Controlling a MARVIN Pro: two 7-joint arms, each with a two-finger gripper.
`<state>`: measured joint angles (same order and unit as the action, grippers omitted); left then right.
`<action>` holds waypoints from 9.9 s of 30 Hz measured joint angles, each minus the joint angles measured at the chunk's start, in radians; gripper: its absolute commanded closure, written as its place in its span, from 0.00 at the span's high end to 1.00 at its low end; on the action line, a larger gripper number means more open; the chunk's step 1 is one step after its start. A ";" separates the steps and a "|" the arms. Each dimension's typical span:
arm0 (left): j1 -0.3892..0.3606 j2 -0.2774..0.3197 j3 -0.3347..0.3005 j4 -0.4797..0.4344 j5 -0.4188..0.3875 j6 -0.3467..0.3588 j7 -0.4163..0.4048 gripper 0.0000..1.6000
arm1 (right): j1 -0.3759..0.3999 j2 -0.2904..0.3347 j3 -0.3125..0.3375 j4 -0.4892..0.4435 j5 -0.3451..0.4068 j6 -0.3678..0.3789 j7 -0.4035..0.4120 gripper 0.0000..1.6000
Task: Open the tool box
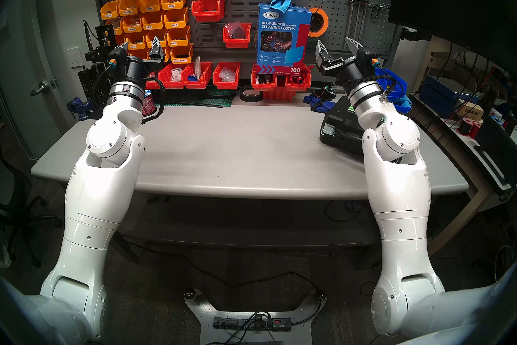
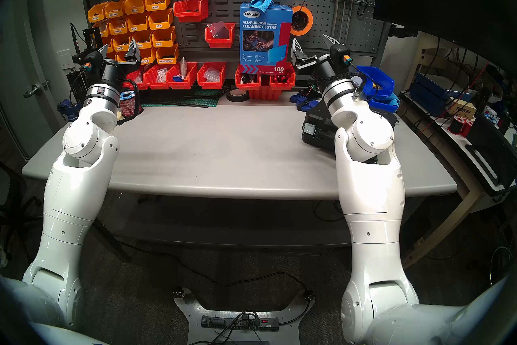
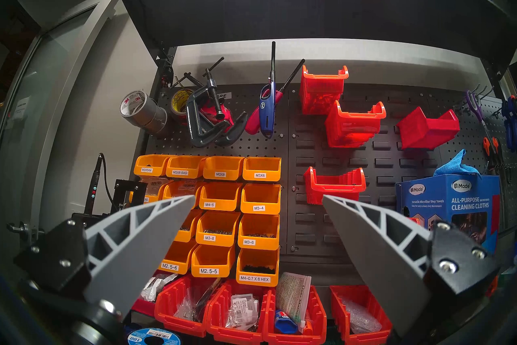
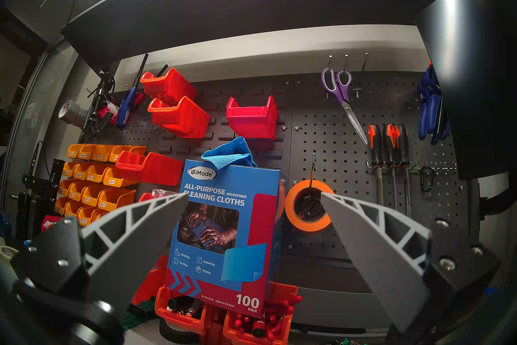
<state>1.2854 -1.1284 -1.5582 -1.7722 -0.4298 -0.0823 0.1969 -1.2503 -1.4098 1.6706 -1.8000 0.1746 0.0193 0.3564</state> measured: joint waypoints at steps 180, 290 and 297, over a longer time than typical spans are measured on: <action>0.001 0.002 0.001 0.001 0.000 0.000 0.000 1.00 | -0.540 0.287 0.311 -0.326 -0.652 -0.099 0.504 0.99; 0.001 0.003 0.001 0.001 0.000 0.000 0.000 1.00 | 0.001 0.295 -0.219 0.332 -0.387 -0.916 0.581 0.00; 0.001 0.003 0.001 0.001 0.000 0.000 0.000 1.00 | 0.001 0.310 -0.219 0.332 -0.376 -0.918 0.571 1.00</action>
<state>1.2868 -1.1256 -1.5572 -1.7711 -0.4302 -0.0823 0.1973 -1.2491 -1.0995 1.4520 -1.4682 -0.2016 -0.8984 0.9277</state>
